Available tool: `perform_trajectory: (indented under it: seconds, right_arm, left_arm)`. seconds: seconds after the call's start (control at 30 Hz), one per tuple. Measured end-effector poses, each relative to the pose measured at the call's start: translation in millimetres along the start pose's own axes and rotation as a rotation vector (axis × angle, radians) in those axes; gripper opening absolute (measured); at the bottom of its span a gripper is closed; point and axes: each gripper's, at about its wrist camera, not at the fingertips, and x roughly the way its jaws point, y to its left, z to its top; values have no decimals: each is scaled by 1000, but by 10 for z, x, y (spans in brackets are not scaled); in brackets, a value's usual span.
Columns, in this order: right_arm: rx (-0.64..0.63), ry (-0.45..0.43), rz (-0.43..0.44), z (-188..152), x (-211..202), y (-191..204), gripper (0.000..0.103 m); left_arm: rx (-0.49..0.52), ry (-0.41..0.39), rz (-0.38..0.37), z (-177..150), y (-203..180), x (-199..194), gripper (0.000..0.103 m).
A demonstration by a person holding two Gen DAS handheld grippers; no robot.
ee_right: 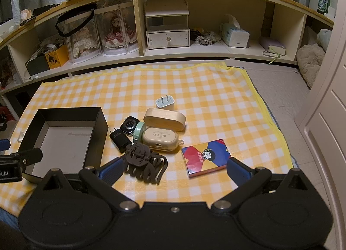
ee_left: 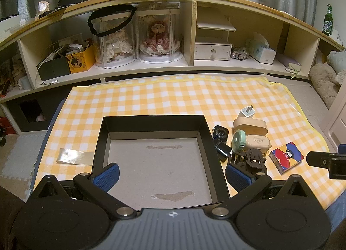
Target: Organize rigid objects
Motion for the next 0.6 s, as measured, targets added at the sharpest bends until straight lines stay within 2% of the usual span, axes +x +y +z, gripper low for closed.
perform_trajectory:
  seconds: [0.6]
  right_arm:
    - [-2,0,-2,-4,0,7,102]
  left_arm:
    - [-2,-1,1,0,-2,-3,103]
